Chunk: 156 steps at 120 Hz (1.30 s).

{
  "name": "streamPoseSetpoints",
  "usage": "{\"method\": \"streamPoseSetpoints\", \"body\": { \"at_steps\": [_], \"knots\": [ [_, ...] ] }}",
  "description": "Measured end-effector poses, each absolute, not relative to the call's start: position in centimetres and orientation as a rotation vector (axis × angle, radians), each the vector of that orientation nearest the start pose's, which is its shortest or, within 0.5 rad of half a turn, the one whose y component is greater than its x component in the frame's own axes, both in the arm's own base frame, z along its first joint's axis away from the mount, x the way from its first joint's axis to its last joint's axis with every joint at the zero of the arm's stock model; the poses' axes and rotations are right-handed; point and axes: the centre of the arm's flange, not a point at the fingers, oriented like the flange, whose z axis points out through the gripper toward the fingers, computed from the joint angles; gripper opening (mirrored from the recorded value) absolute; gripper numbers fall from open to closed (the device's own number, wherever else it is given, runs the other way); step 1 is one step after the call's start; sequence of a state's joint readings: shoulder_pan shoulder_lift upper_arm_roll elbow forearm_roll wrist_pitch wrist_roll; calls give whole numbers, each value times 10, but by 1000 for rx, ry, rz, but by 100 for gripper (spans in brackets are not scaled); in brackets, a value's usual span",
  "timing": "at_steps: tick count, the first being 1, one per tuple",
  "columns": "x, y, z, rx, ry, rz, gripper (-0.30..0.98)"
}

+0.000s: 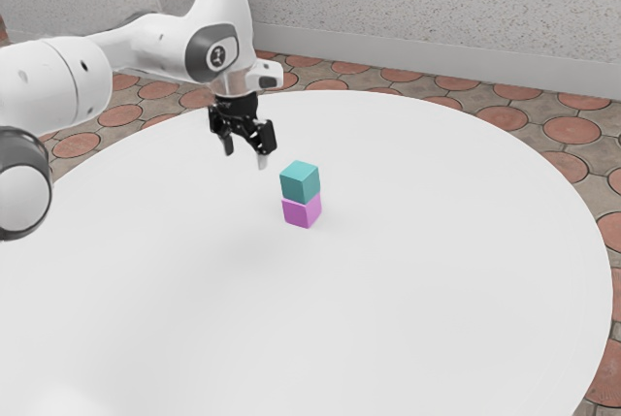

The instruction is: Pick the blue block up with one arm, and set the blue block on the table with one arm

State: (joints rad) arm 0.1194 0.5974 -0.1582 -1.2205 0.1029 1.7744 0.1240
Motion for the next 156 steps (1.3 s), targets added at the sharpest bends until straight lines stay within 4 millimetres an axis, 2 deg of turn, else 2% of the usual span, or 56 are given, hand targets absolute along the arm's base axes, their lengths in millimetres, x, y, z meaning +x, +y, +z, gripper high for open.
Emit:
{"method": "streamPoseSetpoints", "body": {
  "at_steps": [18,59,72,92,109,156],
  "knots": [
    [740,-3,401,-3150,214,66,69],
    [764,-17,386,-3147,170,-19,69],
    [771,-17,371,-3145,171,-57,69],
    [783,-17,368,-3143,188,-162,69],
    [792,-16,349,-3144,204,-204,69],
    [801,-10,322,-3135,246,-261,69]
  ]
}}
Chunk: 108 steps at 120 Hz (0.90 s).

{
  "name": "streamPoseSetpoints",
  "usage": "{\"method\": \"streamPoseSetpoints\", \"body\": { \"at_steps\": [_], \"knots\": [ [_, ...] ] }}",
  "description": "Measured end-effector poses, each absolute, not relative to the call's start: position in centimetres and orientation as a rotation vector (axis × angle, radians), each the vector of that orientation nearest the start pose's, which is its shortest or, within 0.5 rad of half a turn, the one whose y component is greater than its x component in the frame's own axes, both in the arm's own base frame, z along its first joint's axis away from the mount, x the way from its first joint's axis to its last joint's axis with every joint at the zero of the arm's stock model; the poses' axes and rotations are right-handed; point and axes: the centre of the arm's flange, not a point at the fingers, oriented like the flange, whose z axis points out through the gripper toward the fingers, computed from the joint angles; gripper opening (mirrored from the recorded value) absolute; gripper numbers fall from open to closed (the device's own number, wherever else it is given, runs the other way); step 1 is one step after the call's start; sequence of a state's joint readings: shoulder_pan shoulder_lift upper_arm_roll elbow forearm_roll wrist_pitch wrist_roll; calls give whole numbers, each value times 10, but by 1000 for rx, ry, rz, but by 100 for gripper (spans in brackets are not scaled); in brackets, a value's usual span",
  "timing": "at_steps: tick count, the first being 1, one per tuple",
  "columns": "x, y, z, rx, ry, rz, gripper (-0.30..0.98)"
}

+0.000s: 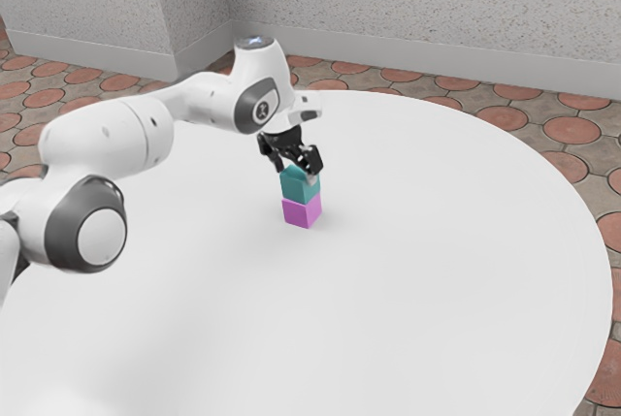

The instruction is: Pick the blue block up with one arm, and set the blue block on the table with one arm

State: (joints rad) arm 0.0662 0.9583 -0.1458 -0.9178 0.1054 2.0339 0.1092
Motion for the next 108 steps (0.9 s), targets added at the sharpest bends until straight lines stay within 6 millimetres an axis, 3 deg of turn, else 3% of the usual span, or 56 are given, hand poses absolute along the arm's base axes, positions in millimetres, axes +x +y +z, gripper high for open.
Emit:
{"method": "streamPoseSetpoints", "body": {
  "at_steps": [42,84,98,108],
  "knots": [
    [805,-3,309,-3129,270,-302,68],
    [806,-3,299,-3159,265,-315,39],
    [806,-3,301,-3157,266,-324,36],
    [806,-3,314,-3149,265,-338,33]
  ]
}}
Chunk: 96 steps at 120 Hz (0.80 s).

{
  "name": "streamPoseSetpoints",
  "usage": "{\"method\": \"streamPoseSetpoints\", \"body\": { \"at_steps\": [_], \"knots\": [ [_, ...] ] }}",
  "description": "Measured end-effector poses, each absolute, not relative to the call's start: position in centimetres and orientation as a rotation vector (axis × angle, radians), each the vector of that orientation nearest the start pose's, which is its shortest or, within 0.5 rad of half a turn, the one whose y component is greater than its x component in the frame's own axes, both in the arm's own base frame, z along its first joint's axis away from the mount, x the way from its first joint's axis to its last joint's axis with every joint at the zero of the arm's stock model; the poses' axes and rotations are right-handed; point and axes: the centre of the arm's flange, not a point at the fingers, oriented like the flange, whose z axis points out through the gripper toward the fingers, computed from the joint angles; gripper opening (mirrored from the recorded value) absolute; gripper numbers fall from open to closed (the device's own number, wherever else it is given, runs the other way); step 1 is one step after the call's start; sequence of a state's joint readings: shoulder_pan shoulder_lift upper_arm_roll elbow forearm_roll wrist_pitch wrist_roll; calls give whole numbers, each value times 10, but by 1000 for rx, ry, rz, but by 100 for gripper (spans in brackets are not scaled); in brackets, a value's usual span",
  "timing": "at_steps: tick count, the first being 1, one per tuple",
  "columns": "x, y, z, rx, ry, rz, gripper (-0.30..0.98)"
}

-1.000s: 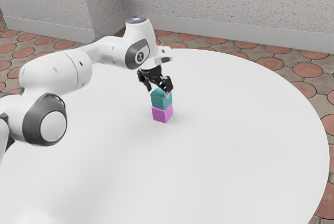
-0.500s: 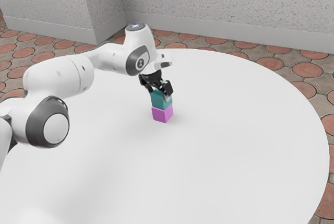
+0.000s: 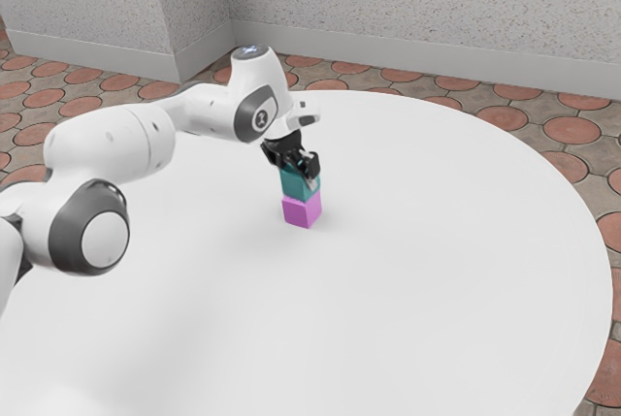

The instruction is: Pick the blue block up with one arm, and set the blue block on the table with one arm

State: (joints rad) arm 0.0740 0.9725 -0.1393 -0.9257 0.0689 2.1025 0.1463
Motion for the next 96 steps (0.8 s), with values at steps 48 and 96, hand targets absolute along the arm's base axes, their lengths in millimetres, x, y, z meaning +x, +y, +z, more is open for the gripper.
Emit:
{"method": "streamPoseSetpoints", "body": {
  "at_steps": [48,96],
  "knots": [
    [724,-1,341,-3147,244,-154,32],
    [691,10,263,-3168,169,-117,33]
  ]
}}
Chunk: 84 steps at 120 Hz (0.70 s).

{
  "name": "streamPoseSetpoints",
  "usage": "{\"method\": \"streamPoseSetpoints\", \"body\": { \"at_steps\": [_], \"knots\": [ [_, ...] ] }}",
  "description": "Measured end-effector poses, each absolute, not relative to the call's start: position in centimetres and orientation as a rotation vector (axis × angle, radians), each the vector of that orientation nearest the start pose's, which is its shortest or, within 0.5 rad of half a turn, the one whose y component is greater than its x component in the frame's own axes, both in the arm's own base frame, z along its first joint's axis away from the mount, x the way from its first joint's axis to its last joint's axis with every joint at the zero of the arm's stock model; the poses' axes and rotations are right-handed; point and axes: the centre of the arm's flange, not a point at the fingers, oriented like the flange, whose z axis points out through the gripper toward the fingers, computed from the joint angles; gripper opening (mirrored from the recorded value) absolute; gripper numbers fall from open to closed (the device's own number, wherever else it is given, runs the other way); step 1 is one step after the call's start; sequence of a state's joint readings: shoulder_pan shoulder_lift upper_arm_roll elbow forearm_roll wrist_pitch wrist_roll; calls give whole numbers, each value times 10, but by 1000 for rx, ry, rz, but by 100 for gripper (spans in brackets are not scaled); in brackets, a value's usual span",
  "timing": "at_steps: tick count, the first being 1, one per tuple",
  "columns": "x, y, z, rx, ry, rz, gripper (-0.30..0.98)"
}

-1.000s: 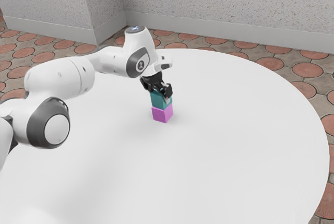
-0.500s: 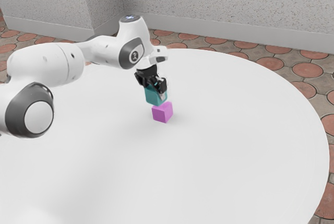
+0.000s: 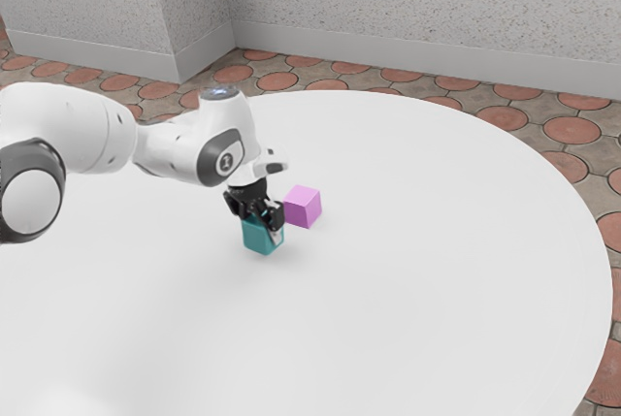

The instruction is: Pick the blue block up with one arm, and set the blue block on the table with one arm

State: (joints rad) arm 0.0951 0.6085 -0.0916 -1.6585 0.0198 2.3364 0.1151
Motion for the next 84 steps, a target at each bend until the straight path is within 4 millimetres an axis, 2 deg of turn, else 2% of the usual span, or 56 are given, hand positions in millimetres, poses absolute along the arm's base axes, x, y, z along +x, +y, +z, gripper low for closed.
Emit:
{"method": "streamPoseSetpoints", "body": {
  "at_steps": [5,28,45,52,59,71,77,84],
  "knots": [
    [692,11,262,-3167,165,-126,34],
    [694,11,260,-3176,165,-157,52],
    [695,12,264,-3176,173,-176,60],
    [697,9,294,-3166,183,-239,62],
    [694,7,337,-3150,191,-309,64],
    [682,10,396,-3137,184,-319,66],
    [676,14,413,-3136,174,-285,66],
    [671,17,421,-3139,166,-236,67]
  ]
}}
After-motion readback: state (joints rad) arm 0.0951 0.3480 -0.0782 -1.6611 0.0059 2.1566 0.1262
